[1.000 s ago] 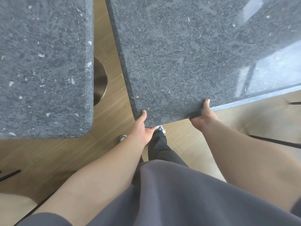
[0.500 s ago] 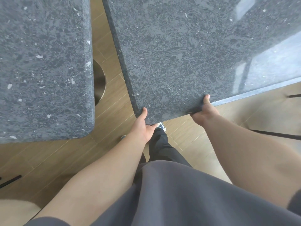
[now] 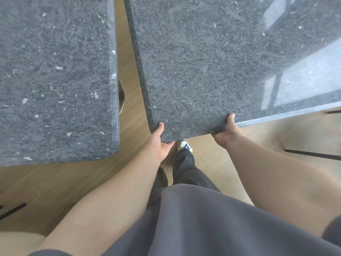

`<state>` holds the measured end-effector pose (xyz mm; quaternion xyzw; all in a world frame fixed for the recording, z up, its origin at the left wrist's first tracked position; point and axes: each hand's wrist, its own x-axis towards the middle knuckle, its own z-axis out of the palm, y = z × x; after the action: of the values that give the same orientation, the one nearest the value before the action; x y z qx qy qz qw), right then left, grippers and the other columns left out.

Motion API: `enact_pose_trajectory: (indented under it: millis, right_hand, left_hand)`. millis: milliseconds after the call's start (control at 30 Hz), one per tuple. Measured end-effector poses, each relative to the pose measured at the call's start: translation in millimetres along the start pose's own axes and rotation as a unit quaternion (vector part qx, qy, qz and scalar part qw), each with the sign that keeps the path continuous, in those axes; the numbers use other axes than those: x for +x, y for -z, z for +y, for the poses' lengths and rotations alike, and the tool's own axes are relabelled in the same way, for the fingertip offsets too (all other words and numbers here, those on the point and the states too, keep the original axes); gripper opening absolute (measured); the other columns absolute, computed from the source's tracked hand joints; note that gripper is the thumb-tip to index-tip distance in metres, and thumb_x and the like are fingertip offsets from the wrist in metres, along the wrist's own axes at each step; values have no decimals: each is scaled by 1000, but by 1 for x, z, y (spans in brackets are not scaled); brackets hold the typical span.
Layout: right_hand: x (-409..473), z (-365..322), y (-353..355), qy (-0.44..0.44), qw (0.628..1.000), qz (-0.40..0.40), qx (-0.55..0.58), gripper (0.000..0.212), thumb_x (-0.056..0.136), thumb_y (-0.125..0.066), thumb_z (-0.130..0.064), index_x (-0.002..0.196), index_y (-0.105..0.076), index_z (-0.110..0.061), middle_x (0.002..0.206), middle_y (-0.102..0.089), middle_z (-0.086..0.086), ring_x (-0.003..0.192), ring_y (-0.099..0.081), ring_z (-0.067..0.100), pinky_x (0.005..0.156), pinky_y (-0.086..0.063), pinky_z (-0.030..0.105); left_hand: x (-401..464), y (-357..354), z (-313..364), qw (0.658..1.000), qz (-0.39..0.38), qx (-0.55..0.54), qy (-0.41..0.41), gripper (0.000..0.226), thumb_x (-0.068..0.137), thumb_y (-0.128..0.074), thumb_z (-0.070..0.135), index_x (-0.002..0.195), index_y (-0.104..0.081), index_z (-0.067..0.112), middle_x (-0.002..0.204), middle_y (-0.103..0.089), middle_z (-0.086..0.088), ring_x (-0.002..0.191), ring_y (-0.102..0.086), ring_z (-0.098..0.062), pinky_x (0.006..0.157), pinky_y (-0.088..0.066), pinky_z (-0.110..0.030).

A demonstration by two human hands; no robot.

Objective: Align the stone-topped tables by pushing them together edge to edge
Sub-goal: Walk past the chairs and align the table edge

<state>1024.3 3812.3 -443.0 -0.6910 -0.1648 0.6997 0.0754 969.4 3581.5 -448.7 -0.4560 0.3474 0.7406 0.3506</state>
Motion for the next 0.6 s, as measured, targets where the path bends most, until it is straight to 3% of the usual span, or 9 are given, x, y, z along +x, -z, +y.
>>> enact_pose_trajectory:
  millis: [233,333,433,600]
  right_hand:
    - [-7,24,-13,2,1000,3,20,59,80,-78,-50,120,-60,-11,108,-74,10,93,-74,32,82,-60,53]
    - [-9,33,-19,3,1000,6,30,55,81,-77,-49,117,-60,-12,103,-75,9,89,-75,31,72,-62,50]
    - [-12,40,-25,5,999,8,45,51,81,-78,-48,112,-60,-12,97,-76,8,84,-75,30,62,-62,49]
    - [-14,54,-34,11,999,11,45,52,81,-77,-48,115,-61,-13,100,-76,8,87,-75,31,77,-61,54]
  left_hand:
    - [1,14,27,1000,-6,17,6,28,94,-71,24,117,-59,12,125,-68,-14,114,-65,-32,99,-53,-53]
    - [1,18,38,1000,-4,19,13,27,93,-72,24,115,-60,11,121,-69,-14,111,-66,-31,90,-56,-52]
    - [3,21,48,1000,-3,16,22,30,92,-74,22,116,-60,9,121,-70,-14,111,-67,-32,94,-55,-54]
    - [5,27,66,999,6,21,30,36,90,-76,21,118,-59,7,121,-70,-15,111,-67,-33,98,-53,-55]
